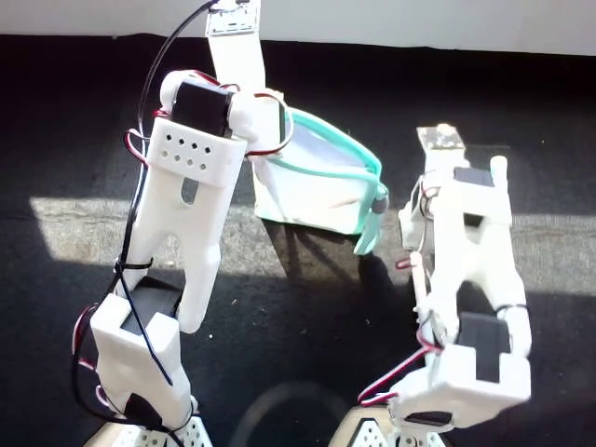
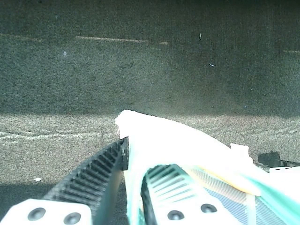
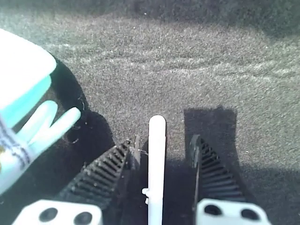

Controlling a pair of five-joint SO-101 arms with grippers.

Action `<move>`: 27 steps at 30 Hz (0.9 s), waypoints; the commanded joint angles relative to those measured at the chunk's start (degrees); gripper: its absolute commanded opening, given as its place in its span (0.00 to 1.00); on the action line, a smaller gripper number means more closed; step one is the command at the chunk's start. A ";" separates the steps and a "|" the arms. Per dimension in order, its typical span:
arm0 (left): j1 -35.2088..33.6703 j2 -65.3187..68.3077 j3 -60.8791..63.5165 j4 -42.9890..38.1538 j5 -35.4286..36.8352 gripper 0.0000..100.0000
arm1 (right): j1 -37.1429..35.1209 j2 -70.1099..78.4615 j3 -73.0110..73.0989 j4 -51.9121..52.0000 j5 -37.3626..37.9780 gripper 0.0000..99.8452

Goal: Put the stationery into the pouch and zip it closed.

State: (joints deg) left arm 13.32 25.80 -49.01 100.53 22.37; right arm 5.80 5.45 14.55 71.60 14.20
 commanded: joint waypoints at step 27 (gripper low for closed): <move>-0.04 2.07 0.48 0.35 -0.70 0.01 | -0.40 15.69 -12.79 8.04 5.63 0.18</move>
State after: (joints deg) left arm 13.32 25.80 -49.01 100.53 22.37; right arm 4.48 21.45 4.09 79.25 17.80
